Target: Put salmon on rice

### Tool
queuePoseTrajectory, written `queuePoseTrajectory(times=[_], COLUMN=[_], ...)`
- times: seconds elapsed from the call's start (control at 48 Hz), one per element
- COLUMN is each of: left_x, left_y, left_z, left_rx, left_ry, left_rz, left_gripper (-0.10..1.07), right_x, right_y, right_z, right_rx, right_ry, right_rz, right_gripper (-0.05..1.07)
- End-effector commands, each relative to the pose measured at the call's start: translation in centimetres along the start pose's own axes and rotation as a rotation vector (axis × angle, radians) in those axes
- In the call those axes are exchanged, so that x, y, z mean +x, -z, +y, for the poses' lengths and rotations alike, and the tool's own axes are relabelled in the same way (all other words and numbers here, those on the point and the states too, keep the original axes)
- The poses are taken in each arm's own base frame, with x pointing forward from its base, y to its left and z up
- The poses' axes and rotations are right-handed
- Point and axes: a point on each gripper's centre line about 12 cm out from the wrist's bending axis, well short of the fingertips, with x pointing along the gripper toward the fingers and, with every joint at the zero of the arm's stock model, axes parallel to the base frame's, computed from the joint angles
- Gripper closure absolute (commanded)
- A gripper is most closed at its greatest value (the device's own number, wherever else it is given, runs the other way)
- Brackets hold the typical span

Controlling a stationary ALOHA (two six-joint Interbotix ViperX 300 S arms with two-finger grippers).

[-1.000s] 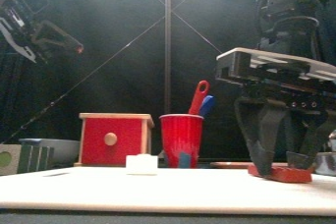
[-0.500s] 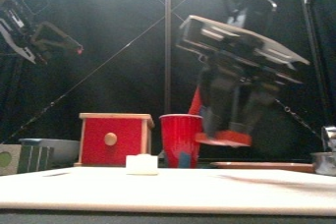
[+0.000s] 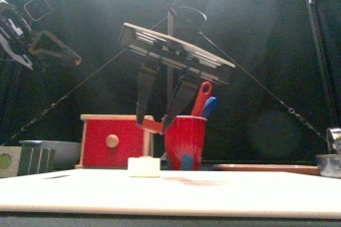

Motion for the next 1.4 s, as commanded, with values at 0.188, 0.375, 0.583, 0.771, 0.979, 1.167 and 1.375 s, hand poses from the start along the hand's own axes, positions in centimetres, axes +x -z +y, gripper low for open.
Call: queuePoseTrajectory(times=[0.188, 0.375, 0.583, 0.771, 0.979, 1.167, 1.375], left_x=[0.2, 0.2, 0.2, 0.1, 0.2, 0.2, 0.1], left_y=[-0.5, -0.5, -0.5, -0.6, -0.5, -0.5, -0.6], left_z=[0.1, 0.1, 0.1, 0.1, 0.1, 0.1, 0.1], left_rx=[-0.003, -0.003, -0.003, -0.001, -0.001, -0.001, 0.0], left_ry=[-0.004, -0.004, -0.004, -0.004, -0.004, -0.004, -0.004], left_rz=[-0.009, -0.009, -0.009, -0.011, -0.009, -0.009, -0.011], left_gripper=[0.99, 0.99, 0.99, 0.99, 0.99, 0.99, 0.99], right_x=[-0.8, -0.4, 0.0, 0.2, 0.4, 0.4, 0.3], right_y=[-0.9, -0.9, -0.6, -0.5, -0.4, -0.4, -0.4], right_z=[1.5, 1.5, 1.8, 1.8, 1.7, 1.6, 1.6], right_rx=[0.033, 0.035, 0.033, 0.03, 0.027, 0.019, 0.007], right_ry=[-0.03, -0.028, -0.028, -0.027, -0.02, -0.018, -0.022], right_rz=[-0.002, -0.001, 0.001, 0.001, 0.001, -0.004, -0.013], right_gripper=[0.47, 0.47, 0.47, 0.46, 0.37, 0.31, 0.31])
